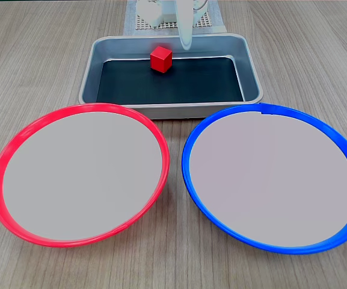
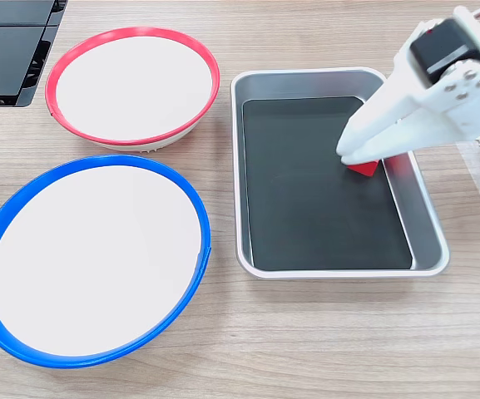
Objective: Move a red block from tray to red dish
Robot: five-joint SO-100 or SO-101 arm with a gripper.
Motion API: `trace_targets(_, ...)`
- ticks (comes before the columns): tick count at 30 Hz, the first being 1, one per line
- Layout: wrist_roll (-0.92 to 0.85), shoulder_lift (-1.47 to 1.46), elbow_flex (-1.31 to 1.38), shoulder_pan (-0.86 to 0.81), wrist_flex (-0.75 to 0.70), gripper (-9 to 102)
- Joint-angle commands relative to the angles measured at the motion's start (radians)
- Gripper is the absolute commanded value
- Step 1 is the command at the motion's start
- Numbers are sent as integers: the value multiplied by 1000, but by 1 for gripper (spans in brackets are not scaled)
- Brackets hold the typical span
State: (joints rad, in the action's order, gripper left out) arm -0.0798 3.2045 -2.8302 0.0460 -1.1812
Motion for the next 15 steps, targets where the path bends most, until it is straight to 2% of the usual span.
trace_targets(1, -629, -153, 307, -20, -229, 0)
trace_targets(3, -925, -249, 434, -44, -387, 0)
trace_targets(7, -1255, -466, 673, -118, -635, 0)
trace_targets(11, -1307, -672, 773, -204, -614, 5)
trace_targets(15, -1368, -824, 747, -270, -459, 0)
